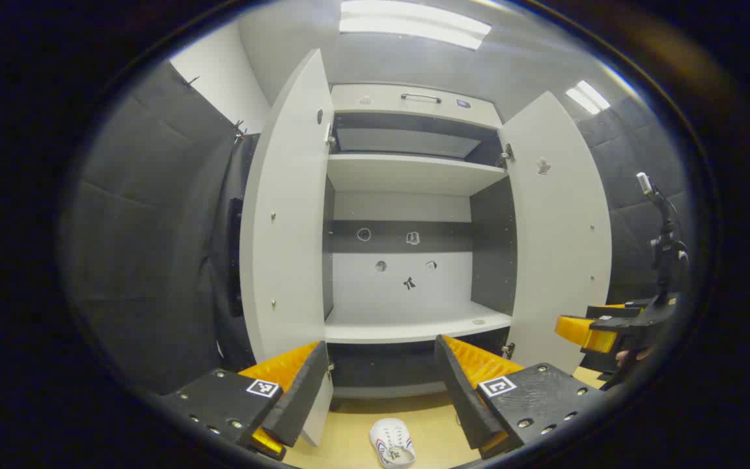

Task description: Grab one shoe with the right hand and put it into the shoe cabinet, grab the other shoe with the left hand and put it into the shoe cabinet; then close the right door with the right hand and the left door with the left hand.

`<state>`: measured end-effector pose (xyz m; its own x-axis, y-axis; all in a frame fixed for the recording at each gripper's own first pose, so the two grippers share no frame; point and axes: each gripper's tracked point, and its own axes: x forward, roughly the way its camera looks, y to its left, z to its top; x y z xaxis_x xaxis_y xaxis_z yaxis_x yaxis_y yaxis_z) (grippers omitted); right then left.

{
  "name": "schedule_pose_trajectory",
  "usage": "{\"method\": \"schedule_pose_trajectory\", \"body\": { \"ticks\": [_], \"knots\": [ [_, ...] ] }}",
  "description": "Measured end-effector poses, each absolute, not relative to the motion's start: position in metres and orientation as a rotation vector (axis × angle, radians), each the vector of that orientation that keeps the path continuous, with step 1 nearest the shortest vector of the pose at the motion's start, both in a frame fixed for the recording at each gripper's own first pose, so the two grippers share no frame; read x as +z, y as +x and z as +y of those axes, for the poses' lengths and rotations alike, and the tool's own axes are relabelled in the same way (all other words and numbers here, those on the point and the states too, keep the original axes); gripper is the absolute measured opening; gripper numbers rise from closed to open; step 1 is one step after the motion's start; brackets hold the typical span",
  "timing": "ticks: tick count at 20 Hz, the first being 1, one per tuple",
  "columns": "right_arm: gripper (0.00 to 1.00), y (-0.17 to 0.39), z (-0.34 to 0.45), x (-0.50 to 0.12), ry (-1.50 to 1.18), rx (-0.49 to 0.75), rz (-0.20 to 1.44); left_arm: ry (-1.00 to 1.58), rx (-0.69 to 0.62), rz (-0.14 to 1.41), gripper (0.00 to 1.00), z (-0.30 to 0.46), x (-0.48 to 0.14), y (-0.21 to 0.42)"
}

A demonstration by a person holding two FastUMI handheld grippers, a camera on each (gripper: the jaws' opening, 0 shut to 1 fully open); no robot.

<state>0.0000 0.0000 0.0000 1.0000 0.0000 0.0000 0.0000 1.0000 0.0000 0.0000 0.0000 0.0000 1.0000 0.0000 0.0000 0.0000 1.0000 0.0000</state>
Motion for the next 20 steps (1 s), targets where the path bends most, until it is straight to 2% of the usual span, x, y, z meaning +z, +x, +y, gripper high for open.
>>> {"method": "schedule_pose_trajectory", "body": {
  "ticks": [1, 2, 3, 4, 5, 6, 8, 9, 10, 11, 12, 16, 17, 18, 20],
  "knots": [
    [0.95, 0.002, -0.001, 0.000, -0.021, 0.004, 0.003, 0.001, 0.010, 0.003, 0.89, 0.001, -0.001, -0.004],
    [0.95, 0.002, 0.000, 0.002, -0.034, 0.010, -0.001, 0.002, 0.014, 0.003, 0.99, 0.000, 0.000, -0.006],
    [0.95, 0.003, 0.004, 0.002, -0.038, 0.021, 0.002, 0.003, 0.020, 0.004, 0.99, 0.001, 0.000, -0.008],
    [0.92, 0.005, 0.008, 0.002, -0.038, 0.032, 0.008, 0.004, 0.024, 0.004, 0.89, 0.002, 0.000, -0.010],
    [0.92, 0.007, 0.012, 0.000, -0.036, 0.042, 0.013, 0.004, 0.028, 0.006, 1.00, 0.002, -0.002, -0.013],
    [0.92, 0.008, 0.014, -0.001, -0.035, 0.049, 0.018, 0.002, 0.034, 0.008, 0.99, 0.003, -0.003, -0.014],
    [0.92, 0.010, 0.017, -0.005, -0.037, 0.060, 0.024, -0.008, 0.040, 0.023, 0.91, 0.004, -0.009, -0.017],
    [0.92, 0.010, 0.019, -0.007, -0.041, 0.064, 0.025, -0.011, 0.041, 0.030, 0.94, 0.004, -0.012, -0.018],
    [0.92, 0.011, 0.019, -0.008, -0.047, 0.065, 0.027, -0.013, 0.042, 0.037, 0.89, 0.005, -0.014, -0.018],
    [0.92, 0.011, 0.019, -0.009, -0.051, 0.065, 0.025, -0.014, 0.042, 0.041, 0.94, 0.006, -0.016, -0.019],
    [0.95, 0.013, 0.018, -0.009, -0.051, 0.064, 0.023, -0.014, 0.044, 0.043, 0.94, 0.007, -0.017, -0.020],
    [0.95, 0.024, 0.013, -0.012, -0.027, 0.043, 0.049, -0.029, 0.039, 0.057, 0.94, 0.010, -0.028, -0.021],
    [0.95, 0.028, 0.011, -0.013, -0.033, 0.035, 0.053, -0.030, 0.035, 0.063, 0.99, 0.009, -0.032, -0.021],
    [0.92, 0.031, 0.011, -0.014, -0.043, 0.037, 0.059, -0.030, 0.029, 0.069, 0.95, 0.009, -0.035, -0.020],
    [0.95, 0.039, 0.011, -0.019, -0.062, 0.046, 0.081, -0.033, 0.013, 0.080, 0.95, 0.005, -0.041, -0.018]
  ]
}}
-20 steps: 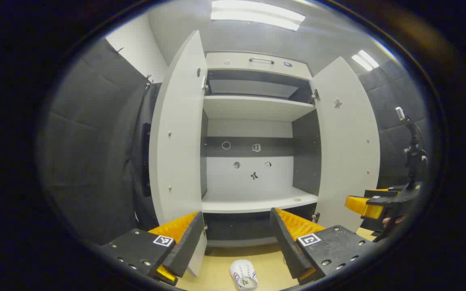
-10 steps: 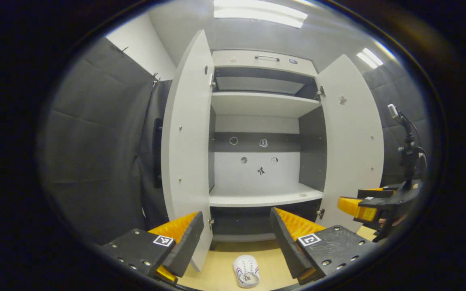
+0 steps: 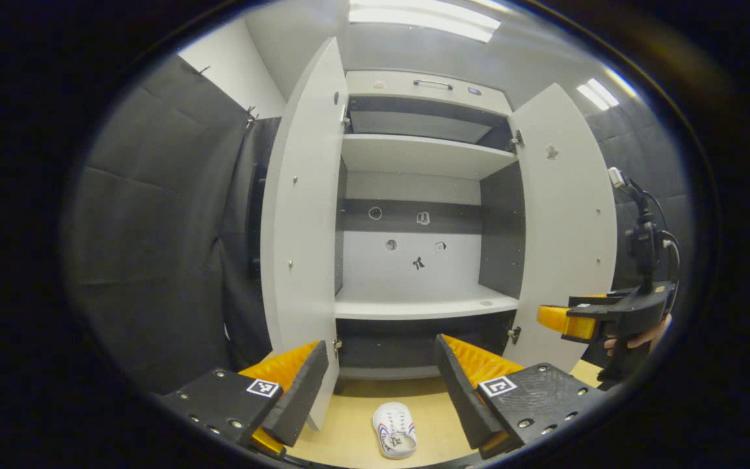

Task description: Grab one shoe with the right hand and put it into the shoe cabinet, grab the other shoe with the left hand and put it into the shoe cabinet; then close the right door with the right hand and the left door with the left hand.

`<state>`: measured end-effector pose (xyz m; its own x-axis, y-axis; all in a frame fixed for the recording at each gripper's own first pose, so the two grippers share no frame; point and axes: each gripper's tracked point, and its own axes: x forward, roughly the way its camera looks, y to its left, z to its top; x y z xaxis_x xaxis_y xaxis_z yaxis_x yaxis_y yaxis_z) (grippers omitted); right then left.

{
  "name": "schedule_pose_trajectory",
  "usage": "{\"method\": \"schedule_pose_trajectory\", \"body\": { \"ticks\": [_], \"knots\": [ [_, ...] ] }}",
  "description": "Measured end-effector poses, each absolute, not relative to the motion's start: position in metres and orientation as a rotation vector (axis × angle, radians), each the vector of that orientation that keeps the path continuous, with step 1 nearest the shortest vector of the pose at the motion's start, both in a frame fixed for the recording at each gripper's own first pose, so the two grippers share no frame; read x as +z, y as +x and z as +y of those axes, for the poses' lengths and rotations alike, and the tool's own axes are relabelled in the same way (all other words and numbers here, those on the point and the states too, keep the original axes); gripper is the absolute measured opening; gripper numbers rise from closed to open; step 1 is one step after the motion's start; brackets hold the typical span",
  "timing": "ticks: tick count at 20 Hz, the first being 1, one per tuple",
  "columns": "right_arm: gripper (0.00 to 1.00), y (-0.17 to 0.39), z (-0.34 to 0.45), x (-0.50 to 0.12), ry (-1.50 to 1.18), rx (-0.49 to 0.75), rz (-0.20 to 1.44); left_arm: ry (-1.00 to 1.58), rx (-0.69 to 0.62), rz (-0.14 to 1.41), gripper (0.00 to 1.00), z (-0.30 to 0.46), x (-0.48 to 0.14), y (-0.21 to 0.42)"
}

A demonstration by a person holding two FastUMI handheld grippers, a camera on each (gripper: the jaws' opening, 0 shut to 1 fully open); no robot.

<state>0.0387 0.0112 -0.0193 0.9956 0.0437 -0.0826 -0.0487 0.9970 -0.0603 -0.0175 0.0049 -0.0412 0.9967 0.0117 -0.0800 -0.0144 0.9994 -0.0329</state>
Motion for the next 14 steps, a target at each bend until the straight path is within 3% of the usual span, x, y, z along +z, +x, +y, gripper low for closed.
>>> {"method": "schedule_pose_trajectory", "body": {
  "ticks": [3, 8, 14],
  "knots": [
    [0.92, 0.051, 0.015, -0.029, -0.066, 0.052, 0.107, -0.055, -0.011, 0.106, 0.94, 0.000, -0.053, -0.012],
    [0.95, 0.081, 0.028, -0.063, -0.074, 0.112, 0.187, -0.049, -0.045, 0.131, 0.94, -0.004, -0.064, -0.007],
    [0.96, 0.100, 0.030, -0.167, 0.018, 0.107, 0.439, -0.022, -0.065, 0.169, 0.95, -0.004, -0.083, -0.001]
  ]
}}
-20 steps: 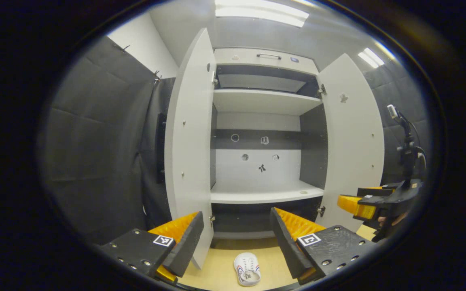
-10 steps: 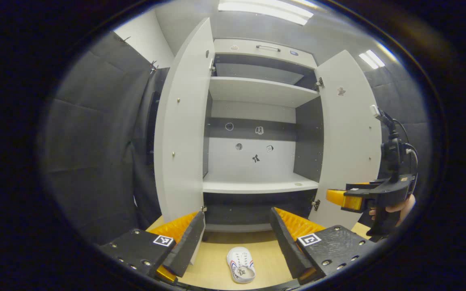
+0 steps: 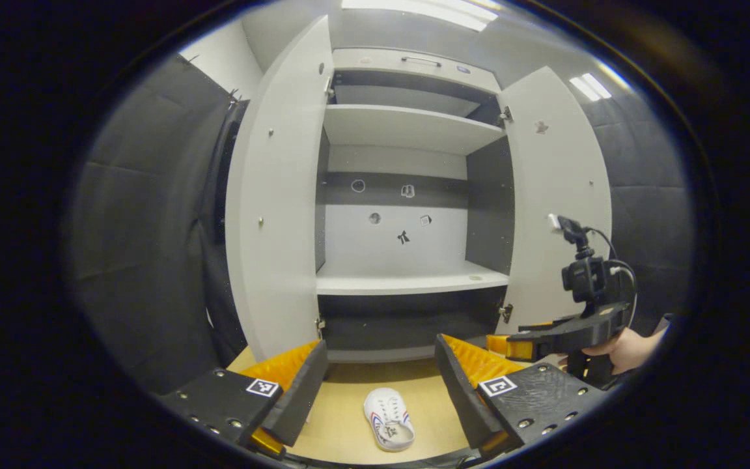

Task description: Grab one shoe with the right hand and put it into the shoe cabinet, grab the other shoe with the left hand and put it into the shoe cabinet; then close the right door with the right hand and the left door with the left hand.

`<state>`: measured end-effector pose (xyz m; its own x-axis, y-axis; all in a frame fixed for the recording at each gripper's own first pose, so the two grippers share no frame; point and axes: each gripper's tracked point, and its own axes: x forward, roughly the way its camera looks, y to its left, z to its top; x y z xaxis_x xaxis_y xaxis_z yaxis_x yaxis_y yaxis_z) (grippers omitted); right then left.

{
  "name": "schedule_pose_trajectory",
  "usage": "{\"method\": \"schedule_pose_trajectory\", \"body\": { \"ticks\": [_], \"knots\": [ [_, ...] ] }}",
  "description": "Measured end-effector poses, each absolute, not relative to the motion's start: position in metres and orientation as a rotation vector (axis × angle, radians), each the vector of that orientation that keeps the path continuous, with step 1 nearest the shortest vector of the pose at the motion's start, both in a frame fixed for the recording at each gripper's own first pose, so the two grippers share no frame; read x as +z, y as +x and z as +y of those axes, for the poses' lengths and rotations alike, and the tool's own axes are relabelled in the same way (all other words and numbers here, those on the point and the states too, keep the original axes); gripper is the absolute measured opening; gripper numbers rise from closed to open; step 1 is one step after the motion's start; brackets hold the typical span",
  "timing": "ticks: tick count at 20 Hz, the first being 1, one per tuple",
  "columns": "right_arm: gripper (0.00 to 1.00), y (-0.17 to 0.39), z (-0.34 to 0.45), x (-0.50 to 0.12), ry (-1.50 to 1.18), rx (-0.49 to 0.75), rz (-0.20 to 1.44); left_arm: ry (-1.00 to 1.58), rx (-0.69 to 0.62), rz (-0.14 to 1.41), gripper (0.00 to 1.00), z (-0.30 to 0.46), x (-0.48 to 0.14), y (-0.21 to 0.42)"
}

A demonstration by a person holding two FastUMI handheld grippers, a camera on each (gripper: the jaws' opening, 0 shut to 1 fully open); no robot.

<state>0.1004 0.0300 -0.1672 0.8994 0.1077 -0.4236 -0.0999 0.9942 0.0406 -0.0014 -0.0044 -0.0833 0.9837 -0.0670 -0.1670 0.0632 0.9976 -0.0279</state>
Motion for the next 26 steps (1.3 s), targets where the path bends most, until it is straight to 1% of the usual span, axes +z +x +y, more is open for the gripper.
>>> {"method": "schedule_pose_trajectory", "body": {
  "ticks": [1, 2, 3, 4, 5, 6, 8, 10, 11, 12, 17, 18, 19, 21, 23, 24, 25, 26],
  "knots": [
    [0.96, 0.101, 0.029, -0.189, 0.017, 0.104, 0.485, -0.026, -0.071, 0.178, 0.95, -0.005, -0.088, -0.001],
    [0.93, 0.101, 0.027, -0.210, 0.015, 0.099, 0.531, -0.029, -0.076, 0.193, 0.94, -0.006, -0.092, 0.000],
    [0.96, 0.102, 0.026, -0.227, 0.009, 0.101, 0.566, -0.029, -0.079, 0.208, 0.94, -0.005, -0.099, 0.000],
    [0.96, 0.103, 0.024, -0.244, -0.004, 0.103, 0.598, -0.024, -0.079, 0.219, 0.94, -0.004, -0.103, 0.001],
    [0.93, 0.105, 0.023, -0.258, -0.018, 0.109, 0.621, -0.015, -0.078, 0.229, 0.94, -0.003, -0.108, 0.002],
    [0.96, 0.107, 0.023, -0.269, -0.034, 0.117, 0.637, -0.006, -0.077, 0.237, 0.95, -0.002, -0.112, 0.003],
    [0.96, 0.111, 0.024, -0.291, -0.039, 0.134, 0.677, 0.009, -0.078, 0.254, 0.95, -0.002, -0.119, 0.003],
    [0.96, 0.115, 0.023, -0.309, -0.035, 0.128, 0.711, 0.014, -0.083, 0.268, 0.95, -0.002, -0.125, 0.003],
    [0.93, 0.118, 0.021, -0.318, -0.041, 0.116, 0.725, 0.015, -0.086, 0.274, 0.95, -0.003, -0.129, 0.002],
    [0.96, 0.119, 0.021, -0.326, -0.035, 0.110, 0.743, 0.018, -0.088, 0.280, 0.95, -0.003, -0.130, 0.002],
    [0.96, 0.117, 0.026, -0.359, -0.037, 0.110, 0.796, 0.020, -0.087, 0.309, 0.95, 0.000, -0.143, -0.003],
    [0.91, 0.117, 0.028, -0.363, -0.054, 0.115, 0.800, 0.018, -0.086, 0.314, 0.95, 0.002, -0.145, -0.005],
    [0.92, 0.116, 0.030, -0.367, -0.076, 0.121, 0.808, 0.018, -0.083, 0.315, 0.95, 0.003, -0.146, -0.008],
    [0.89, 0.116, 0.029, -0.375, -0.150, 0.119, 0.825, 0.014, -0.079, 0.317, 0.95, 0.008, -0.146, -0.008],
    [0.77, 0.121, 0.012, -0.377, -0.265, 0.049, 0.816, 0.010, -0.079, 0.316, 0.95, 0.011, -0.147, -0.008],
    [0.43, 0.122, 0.010, -0.373, -0.279, 0.026, 0.802, 0.010, -0.078, 0.311, 0.95, 0.013, -0.145, -0.007],
    [0.28, 0.123, 0.009, -0.380, -0.274, 0.024, 0.803, 0.010, -0.079, 0.308, 0.95, 0.013, -0.145, -0.008],
    [0.33, 0.119, 0.012, -0.372, -0.277, 0.026, 0.804, 0.011, -0.080, 0.303, 1.00, 0.014, -0.143, -0.007]
  ]
}}
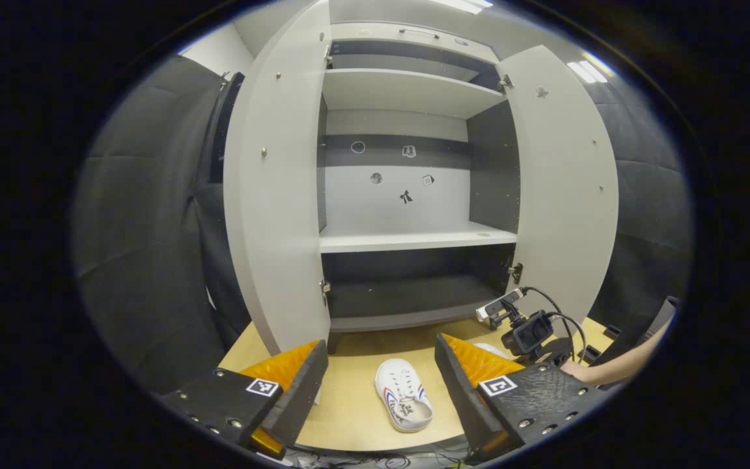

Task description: Grab one shoe with the right hand and put it into the shoe cabinet, grab the other shoe with the left hand and put it into the shoe cabinet; then close the right door with the right hand and the left door with the left hand.

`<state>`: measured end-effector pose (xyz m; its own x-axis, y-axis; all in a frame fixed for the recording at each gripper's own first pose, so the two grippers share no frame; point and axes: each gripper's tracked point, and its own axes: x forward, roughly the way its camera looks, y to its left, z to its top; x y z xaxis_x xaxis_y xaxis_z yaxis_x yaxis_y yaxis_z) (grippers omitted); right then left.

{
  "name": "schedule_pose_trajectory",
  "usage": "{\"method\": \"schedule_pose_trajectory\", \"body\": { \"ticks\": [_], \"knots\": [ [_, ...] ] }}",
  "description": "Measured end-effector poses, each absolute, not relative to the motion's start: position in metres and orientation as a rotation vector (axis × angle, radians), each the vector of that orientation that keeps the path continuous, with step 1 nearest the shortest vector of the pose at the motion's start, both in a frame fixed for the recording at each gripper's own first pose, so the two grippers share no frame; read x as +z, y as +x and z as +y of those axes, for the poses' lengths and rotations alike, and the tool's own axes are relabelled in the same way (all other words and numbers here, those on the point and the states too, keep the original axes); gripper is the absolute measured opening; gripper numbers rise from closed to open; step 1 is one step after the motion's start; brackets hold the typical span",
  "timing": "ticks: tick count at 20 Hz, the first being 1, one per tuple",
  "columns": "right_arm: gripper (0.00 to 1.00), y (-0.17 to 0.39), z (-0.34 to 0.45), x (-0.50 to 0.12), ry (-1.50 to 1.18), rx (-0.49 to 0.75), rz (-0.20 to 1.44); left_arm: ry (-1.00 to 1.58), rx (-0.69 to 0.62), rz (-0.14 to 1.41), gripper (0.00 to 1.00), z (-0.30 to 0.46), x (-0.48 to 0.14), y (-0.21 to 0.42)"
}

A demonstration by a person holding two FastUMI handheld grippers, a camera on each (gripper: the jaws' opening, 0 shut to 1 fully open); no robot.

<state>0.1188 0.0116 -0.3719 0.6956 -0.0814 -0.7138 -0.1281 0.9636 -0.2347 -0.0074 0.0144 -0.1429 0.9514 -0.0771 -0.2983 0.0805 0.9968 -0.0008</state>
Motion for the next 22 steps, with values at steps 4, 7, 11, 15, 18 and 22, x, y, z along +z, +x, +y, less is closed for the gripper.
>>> {"method": "schedule_pose_trajectory", "body": {
  "ticks": [4, 7, 11, 15, 18, 22],
  "knots": [
    [0.11, 0.119, 0.010, -0.369, -0.298, 0.053, 0.823, 0.014, -0.081, 0.279, 0.95, 0.015, -0.136, -0.012],
    [0.02, 0.117, 0.012, -0.372, -0.226, 0.059, 0.873, -0.002, -0.080, 0.265, 1.00, 0.015, -0.132, -0.020],
    [0.02, 0.110, 0.011, -0.343, -0.127, 0.040, 0.825, 0.045, -0.102, 0.242, 0.99, 0.017, -0.128, -0.022],
    [0.01, 0.090, 0.005, -0.295, -0.137, 0.025, 0.728, 0.047, -0.138, 0.210, 0.94, 0.012, -0.121, -0.021],
    [0.02, 0.070, 0.009, -0.254, -0.125, 0.033, 0.652, 0.056, -0.149, 0.195, 0.95, 0.009, -0.116, -0.018],
    [0.01, 0.045, 0.021, -0.203, -0.062, 0.056, 0.552, 0.051, -0.152, 0.188, 0.95, 0.010, -0.114, -0.015]
  ]
}}
